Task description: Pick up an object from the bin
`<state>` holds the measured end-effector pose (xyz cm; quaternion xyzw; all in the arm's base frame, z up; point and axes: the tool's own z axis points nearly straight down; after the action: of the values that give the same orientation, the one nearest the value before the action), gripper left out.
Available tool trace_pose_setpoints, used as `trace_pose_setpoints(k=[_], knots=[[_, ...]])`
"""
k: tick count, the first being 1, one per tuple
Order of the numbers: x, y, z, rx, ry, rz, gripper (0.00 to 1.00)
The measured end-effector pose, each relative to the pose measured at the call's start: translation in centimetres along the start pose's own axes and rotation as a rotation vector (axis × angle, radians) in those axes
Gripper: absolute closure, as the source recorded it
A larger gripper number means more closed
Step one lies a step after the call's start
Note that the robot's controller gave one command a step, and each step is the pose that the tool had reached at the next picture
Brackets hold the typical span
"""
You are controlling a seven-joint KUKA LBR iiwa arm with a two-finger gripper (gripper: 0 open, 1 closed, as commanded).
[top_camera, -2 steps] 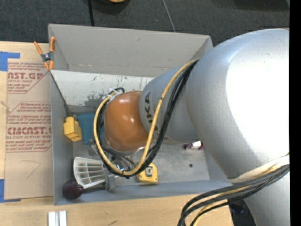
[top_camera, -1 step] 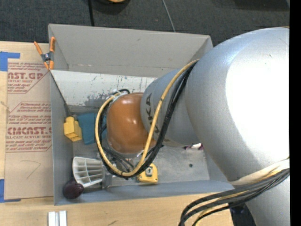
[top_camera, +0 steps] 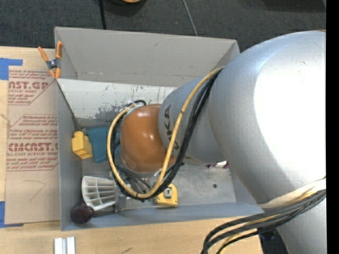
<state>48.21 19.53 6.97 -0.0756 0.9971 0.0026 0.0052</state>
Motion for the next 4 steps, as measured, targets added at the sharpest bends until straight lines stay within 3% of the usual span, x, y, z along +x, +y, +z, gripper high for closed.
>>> trace_pose_setpoints(k=[2, 3, 4], knots=[[0.4, -0.1, -2.2, 0.004, 0.013, -0.001, 1.0], [-0.1, 0.0, -7.8, 0.001, 0.001, -0.001, 1.0], [-0.1, 0.0, -7.3, 0.001, 0.0, 0.0, 1.0]])
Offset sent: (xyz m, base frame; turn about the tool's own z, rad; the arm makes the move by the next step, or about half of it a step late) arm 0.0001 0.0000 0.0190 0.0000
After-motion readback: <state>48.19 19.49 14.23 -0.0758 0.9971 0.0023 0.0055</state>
